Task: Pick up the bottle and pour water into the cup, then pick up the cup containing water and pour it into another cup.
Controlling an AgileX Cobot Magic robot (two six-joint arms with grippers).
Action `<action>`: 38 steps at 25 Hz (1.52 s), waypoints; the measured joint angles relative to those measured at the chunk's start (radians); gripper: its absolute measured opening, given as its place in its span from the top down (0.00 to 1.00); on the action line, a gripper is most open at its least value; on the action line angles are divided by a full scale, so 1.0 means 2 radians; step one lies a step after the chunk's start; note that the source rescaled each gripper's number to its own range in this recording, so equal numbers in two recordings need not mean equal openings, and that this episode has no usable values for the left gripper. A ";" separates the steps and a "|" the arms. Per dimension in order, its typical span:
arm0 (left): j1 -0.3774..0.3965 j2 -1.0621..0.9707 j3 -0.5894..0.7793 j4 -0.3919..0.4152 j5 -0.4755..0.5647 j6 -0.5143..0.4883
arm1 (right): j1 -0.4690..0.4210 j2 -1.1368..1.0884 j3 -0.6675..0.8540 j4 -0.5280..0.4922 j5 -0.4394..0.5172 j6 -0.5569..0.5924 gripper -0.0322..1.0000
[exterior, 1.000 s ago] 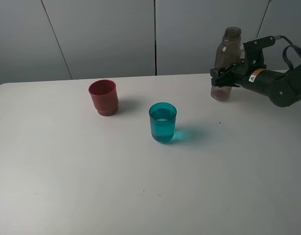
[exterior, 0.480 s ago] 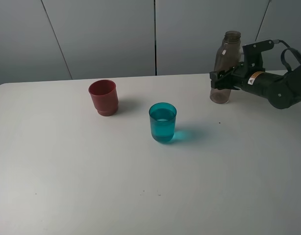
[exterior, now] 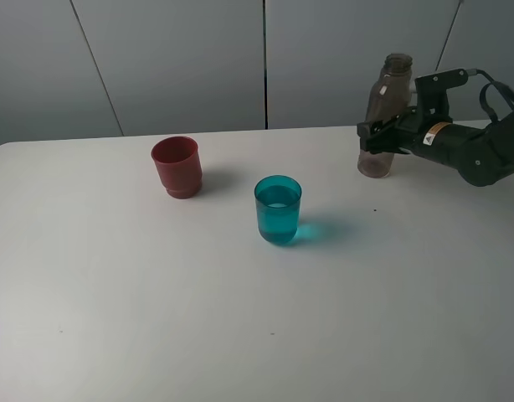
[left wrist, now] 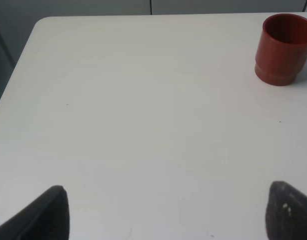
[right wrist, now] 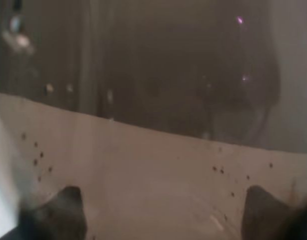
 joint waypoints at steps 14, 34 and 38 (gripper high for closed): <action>0.000 0.000 0.000 0.000 0.000 0.002 | 0.000 -0.027 0.058 0.000 0.022 0.019 0.01; 0.000 0.000 0.000 0.000 0.000 0.001 | 0.000 -0.164 0.257 -0.252 0.015 0.019 0.01; 0.000 0.000 0.000 0.000 0.000 0.001 | 0.001 -0.148 0.258 -0.282 -0.013 0.018 0.01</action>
